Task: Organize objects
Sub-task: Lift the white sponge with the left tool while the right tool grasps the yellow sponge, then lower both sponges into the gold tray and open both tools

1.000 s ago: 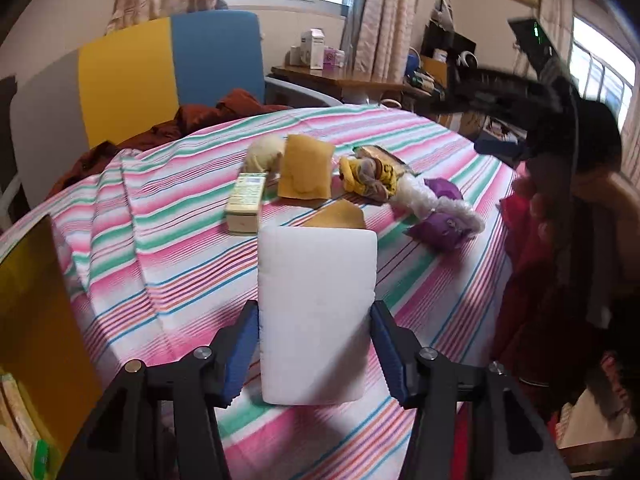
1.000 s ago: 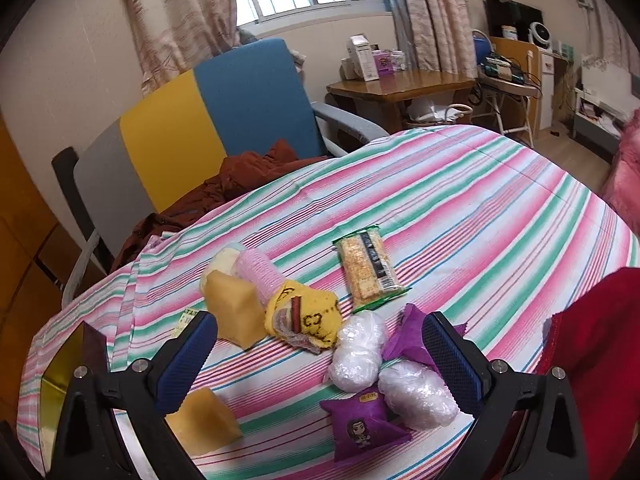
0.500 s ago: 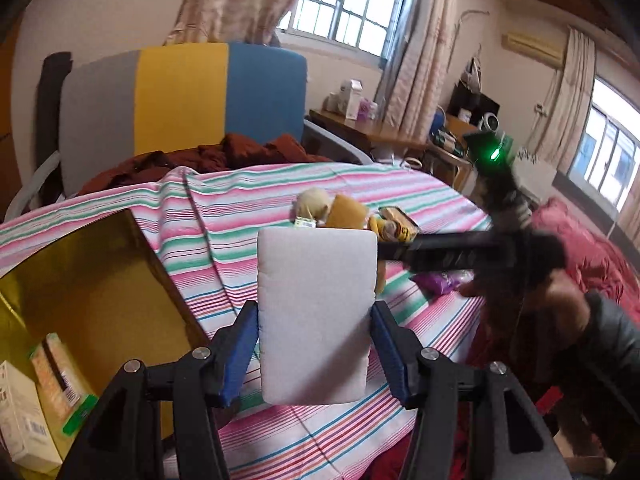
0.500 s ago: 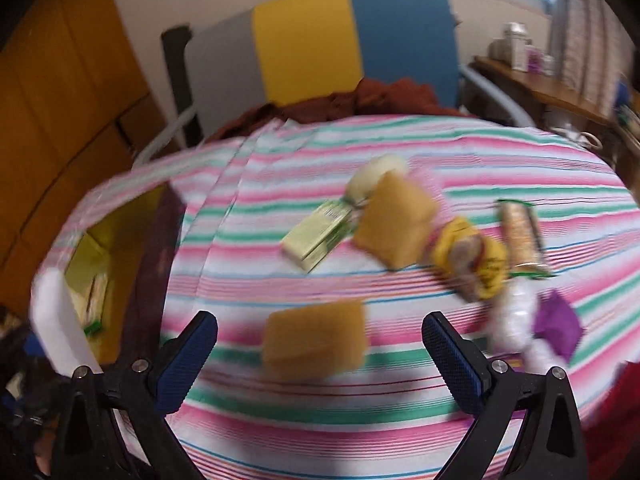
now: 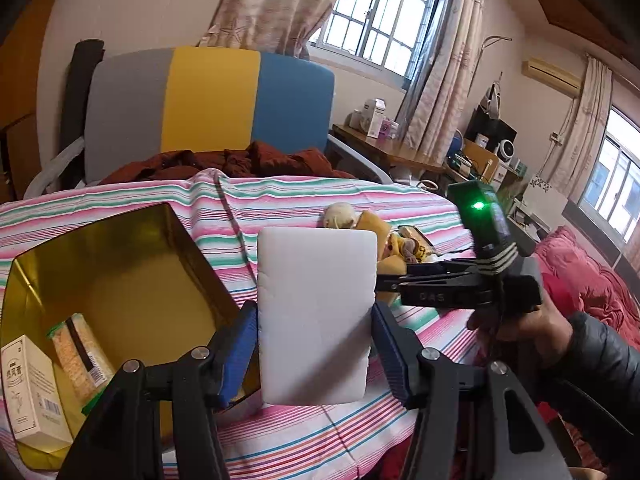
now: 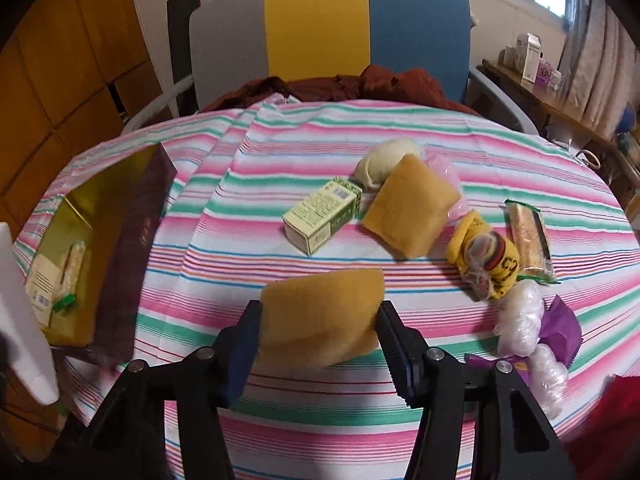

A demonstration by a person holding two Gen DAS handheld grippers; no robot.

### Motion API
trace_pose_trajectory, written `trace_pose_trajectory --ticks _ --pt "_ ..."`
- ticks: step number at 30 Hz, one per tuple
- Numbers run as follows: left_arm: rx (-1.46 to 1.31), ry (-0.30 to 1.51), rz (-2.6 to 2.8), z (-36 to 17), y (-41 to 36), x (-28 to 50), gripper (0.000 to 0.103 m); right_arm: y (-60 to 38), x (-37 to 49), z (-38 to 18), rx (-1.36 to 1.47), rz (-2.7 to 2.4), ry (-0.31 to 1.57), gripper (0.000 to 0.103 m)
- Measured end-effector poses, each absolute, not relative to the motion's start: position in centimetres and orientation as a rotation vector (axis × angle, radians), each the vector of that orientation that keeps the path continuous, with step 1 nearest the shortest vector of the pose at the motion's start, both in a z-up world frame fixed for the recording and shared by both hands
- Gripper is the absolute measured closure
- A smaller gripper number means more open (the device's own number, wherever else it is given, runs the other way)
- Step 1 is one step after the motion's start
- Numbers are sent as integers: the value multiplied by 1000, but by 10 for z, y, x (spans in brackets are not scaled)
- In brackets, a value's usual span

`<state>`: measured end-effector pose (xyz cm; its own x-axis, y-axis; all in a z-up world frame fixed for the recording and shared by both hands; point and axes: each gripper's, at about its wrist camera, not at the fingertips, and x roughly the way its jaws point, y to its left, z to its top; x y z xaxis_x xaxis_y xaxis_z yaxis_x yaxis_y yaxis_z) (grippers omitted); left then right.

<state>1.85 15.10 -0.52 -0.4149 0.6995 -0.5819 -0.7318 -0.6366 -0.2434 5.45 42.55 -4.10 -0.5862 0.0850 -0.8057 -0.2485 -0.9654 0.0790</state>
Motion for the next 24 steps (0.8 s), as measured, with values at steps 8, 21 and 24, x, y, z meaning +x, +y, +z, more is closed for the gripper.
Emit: trace_pose_trajectory --ticks 8,21,24 --pt "-849 9 2209 4 119 -1 46 386 52 17 -1161 2806 254 45" --pt "-974 -23 2588 8 32 -108 20 257 -17 33 -1321 3069 205 41" --pt "-977 -20 2640 9 20 -122 20 230 -28 27 -1367 3112 191 23"
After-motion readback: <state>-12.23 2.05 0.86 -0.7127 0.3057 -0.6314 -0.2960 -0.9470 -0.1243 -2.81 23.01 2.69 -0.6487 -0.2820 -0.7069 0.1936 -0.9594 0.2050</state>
